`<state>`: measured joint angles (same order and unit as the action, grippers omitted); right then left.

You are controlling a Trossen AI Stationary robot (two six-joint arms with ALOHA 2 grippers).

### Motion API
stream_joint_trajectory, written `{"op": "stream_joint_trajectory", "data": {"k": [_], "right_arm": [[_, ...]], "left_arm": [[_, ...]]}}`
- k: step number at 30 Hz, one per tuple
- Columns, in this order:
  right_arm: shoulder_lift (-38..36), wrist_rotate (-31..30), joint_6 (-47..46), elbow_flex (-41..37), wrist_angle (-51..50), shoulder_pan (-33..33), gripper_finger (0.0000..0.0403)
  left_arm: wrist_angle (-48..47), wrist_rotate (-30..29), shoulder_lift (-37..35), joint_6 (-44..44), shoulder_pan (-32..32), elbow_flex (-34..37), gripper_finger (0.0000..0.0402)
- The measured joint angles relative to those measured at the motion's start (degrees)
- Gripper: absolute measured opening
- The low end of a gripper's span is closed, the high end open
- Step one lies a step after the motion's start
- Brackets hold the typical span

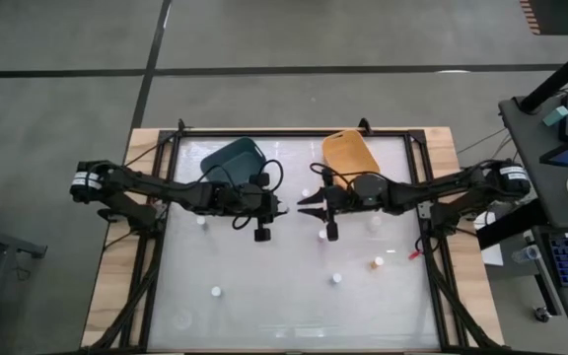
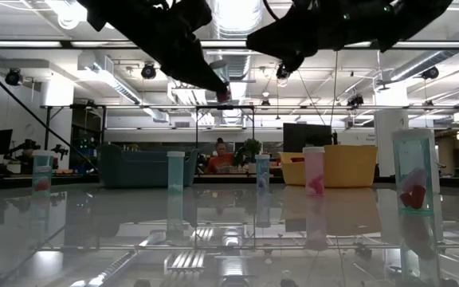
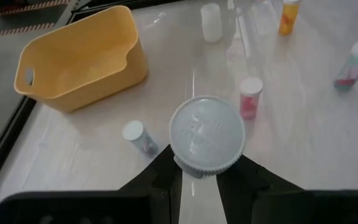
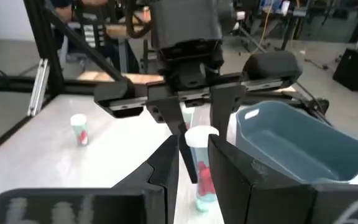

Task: Pick and place medicine bottles into bin by pill shape (circle, oval)
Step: Put the blue capsule bottle into the yellow bin

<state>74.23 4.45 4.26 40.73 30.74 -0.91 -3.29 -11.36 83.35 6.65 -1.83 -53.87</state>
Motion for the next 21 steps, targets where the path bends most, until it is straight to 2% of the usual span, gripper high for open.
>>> {"op": "stream_joint_trajectory", "data": {"k": [7, 17, 21], "right_arm": [[0.2, 0.0, 0.7, 4.9, -10.6, 0.2, 0.0088], [4.2, -0.1, 0.9, 10.7, -15.1, 0.2, 0.0184], [7.1, -0.1, 1.4, 13.5, -17.6, 0.2, 0.0206]], "left_arm": [[-0.3, 0.2, -0.2, 1.2, 0.0, 0.4, 0.0061], [-0.1, 0.3, -0.8, 1.2, 0.0, 0.5, 0.0061], [1.3, 0.3, -0.8, 1.2, 0.0, 0.5, 0.0061]]}}
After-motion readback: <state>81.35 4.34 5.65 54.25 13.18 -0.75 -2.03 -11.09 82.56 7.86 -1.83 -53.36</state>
